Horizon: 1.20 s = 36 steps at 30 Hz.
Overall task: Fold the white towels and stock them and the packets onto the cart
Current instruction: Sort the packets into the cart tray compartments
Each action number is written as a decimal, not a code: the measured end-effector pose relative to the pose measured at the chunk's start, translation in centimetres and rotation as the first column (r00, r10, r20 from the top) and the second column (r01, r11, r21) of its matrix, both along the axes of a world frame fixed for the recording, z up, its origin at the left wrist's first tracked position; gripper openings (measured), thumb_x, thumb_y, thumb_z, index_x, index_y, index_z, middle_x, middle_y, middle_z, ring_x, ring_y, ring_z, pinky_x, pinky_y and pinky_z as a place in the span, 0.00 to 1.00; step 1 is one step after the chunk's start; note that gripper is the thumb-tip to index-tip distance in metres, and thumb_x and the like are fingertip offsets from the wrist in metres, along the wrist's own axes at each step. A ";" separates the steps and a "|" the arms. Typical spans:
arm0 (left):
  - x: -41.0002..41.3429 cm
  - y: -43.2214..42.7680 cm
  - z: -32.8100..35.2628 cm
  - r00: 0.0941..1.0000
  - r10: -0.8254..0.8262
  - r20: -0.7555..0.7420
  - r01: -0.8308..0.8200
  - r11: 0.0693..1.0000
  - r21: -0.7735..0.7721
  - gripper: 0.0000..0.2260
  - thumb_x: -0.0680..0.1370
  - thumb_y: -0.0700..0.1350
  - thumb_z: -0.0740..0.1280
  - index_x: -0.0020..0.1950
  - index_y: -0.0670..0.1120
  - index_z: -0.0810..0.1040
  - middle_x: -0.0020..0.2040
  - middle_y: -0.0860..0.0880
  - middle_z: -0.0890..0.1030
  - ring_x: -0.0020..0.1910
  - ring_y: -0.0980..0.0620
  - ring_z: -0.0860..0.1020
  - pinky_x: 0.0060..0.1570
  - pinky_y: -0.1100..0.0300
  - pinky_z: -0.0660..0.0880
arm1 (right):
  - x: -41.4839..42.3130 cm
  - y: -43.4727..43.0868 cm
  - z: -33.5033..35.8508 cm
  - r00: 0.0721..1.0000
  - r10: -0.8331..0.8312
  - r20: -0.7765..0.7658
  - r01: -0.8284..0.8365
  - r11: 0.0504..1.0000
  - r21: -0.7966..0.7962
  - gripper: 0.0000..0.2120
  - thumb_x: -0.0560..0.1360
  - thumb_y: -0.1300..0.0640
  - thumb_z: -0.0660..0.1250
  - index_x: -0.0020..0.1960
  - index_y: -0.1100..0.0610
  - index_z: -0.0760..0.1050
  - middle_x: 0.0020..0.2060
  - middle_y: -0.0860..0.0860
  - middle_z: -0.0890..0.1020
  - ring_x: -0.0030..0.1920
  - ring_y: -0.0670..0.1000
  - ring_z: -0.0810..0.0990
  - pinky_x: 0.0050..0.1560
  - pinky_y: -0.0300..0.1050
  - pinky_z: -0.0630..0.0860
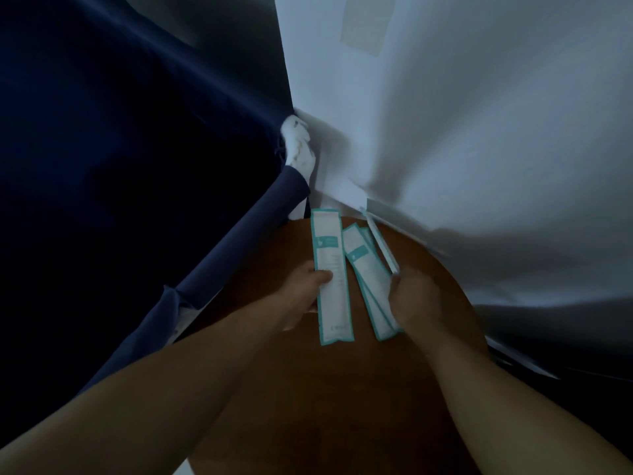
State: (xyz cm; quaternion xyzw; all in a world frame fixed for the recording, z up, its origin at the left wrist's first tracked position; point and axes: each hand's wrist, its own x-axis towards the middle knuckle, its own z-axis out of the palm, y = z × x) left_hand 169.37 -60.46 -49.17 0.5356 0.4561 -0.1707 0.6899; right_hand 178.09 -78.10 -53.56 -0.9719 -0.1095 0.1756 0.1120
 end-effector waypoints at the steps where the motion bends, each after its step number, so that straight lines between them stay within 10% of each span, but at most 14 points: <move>1: -0.1 0.0 0.4 1.000 0.005 0.003 -0.005 1.000 0.000 0.07 0.82 0.41 0.61 0.59 0.48 0.75 0.51 0.47 0.82 0.49 0.48 0.81 0.46 0.51 0.77 | -0.4 0.0 0.5 0.998 -0.052 -0.025 0.053 0.997 0.055 0.11 0.82 0.55 0.57 0.54 0.62 0.74 0.51 0.61 0.81 0.53 0.64 0.80 0.50 0.52 0.76; 9: -0.9 -0.6 6.1 0.990 -0.052 0.128 0.052 0.999 0.003 0.10 0.82 0.41 0.62 0.63 0.45 0.74 0.55 0.44 0.82 0.54 0.44 0.82 0.54 0.45 0.79 | -5.9 -0.2 7.5 0.983 -0.110 -0.150 0.153 0.935 0.319 0.16 0.77 0.55 0.67 0.61 0.59 0.67 0.57 0.60 0.79 0.56 0.64 0.80 0.51 0.51 0.76; 13: -2.6 -1.1 10.4 0.964 -0.087 0.253 0.087 0.996 0.010 0.12 0.82 0.39 0.62 0.65 0.43 0.73 0.58 0.42 0.81 0.56 0.42 0.81 0.51 0.46 0.80 | -9.7 -0.4 12.8 0.989 -0.141 -0.041 0.146 0.910 0.388 0.34 0.79 0.36 0.58 0.75 0.58 0.63 0.64 0.58 0.74 0.63 0.59 0.75 0.62 0.52 0.73; 16: -5.0 -1.7 14.3 0.915 -0.170 0.365 0.184 0.983 -0.004 0.11 0.82 0.39 0.62 0.64 0.44 0.75 0.58 0.43 0.82 0.56 0.41 0.81 0.55 0.44 0.79 | -12.7 -0.3 17.2 0.977 -0.210 0.033 0.182 0.905 0.384 0.31 0.80 0.33 0.48 0.68 0.54 0.70 0.56 0.56 0.76 0.57 0.58 0.76 0.55 0.51 0.73; 20: -7.5 -2.4 19.5 0.826 -0.297 0.479 0.302 0.951 0.068 0.10 0.81 0.38 0.62 0.62 0.42 0.76 0.57 0.41 0.82 0.54 0.42 0.81 0.55 0.46 0.77 | -16.5 -0.2 22.1 0.926 -0.374 -0.045 0.338 0.770 0.541 0.12 0.81 0.46 0.62 0.56 0.55 0.71 0.49 0.50 0.78 0.51 0.56 0.80 0.50 0.50 0.77; 36: -14.0 -15.7 38.0 0.431 -0.521 0.737 0.545 0.801 0.247 0.09 0.80 0.40 0.65 0.60 0.42 0.78 0.47 0.46 0.83 0.39 0.51 0.83 0.34 0.61 0.79 | -27.6 -12.8 40.4 0.702 -0.704 0.109 0.334 0.460 0.823 0.11 0.75 0.49 0.73 0.45 0.56 0.76 0.40 0.51 0.83 0.39 0.49 0.83 0.39 0.48 0.82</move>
